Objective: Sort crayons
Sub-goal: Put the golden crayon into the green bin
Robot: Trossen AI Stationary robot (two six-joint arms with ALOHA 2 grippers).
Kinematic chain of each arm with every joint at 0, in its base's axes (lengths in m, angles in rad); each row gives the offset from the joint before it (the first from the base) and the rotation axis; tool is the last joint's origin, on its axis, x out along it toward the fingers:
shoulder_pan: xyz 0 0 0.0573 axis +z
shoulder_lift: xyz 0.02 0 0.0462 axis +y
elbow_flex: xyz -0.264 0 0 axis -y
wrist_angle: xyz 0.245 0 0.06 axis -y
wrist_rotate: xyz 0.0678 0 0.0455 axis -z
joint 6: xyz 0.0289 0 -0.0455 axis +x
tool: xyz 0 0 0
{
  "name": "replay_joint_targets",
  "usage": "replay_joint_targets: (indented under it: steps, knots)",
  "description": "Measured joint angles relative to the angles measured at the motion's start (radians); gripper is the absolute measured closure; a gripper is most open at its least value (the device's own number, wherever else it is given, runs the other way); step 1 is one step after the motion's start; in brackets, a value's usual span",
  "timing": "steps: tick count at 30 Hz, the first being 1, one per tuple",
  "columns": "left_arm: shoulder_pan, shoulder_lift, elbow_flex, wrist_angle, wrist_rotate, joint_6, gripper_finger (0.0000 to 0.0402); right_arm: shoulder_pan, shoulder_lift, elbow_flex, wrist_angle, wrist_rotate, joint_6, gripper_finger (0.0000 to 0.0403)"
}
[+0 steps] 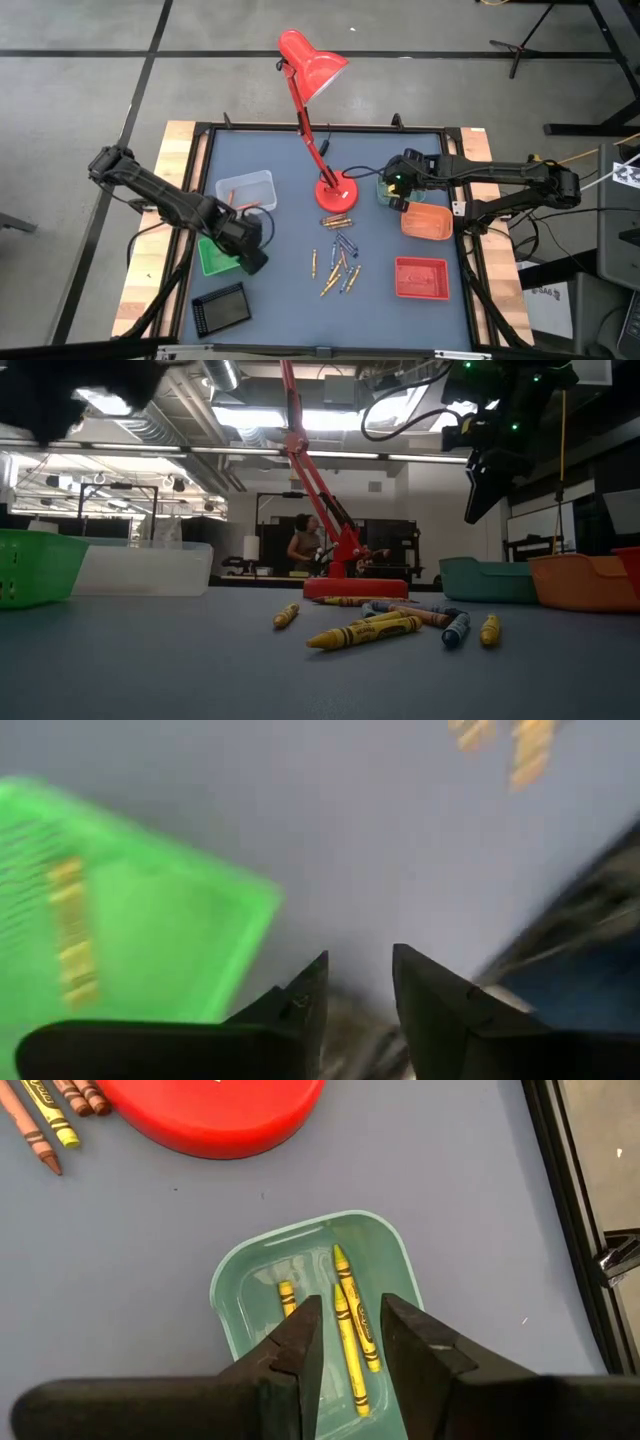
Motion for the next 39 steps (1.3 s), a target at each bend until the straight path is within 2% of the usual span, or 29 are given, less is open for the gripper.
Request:
replay_joint_targets:
  steps: [6,9,14,17,22,29,39]
  knots:
    - [0.001,0.03,0.009,0.277,-0.187,-0.046,0.0305,0.0,0.0,0.0,0.0,0.0,0.0,0.0302]
    - [0.001,0.077,0.009,0.381,-0.243,-0.045,0.0305,0.0,0.0,0.0,0.0,0.0,0.0,0.0302]
    - [0.004,0.19,0.009,0.512,-0.248,-0.053,0.0305,0.0,0.0,0.0,0.0,0.0,0.0,0.0302]
    - [0.014,0.259,0.009,0.595,-0.24,-0.118,0.0305,0.0,0.0,0.0,0.0,0.0,0.0,0.0302]
    - [0.049,0.346,0.01,0.681,-0.153,-0.181,0.0305,0.0,0.0,0.0,0.0,0.0,0.0,0.0302]
    - [0.091,0.446,0.142,0.637,-0.077,-0.145,0.0306,0.0,0.0,0.0,0.0,0.0,0.0,0.0302]
    - [0.104,0.63,0.424,0.259,-0.066,-0.134,0.0306,0.0,0.0,0.0,0.001,0.0,0.0,0.0302]
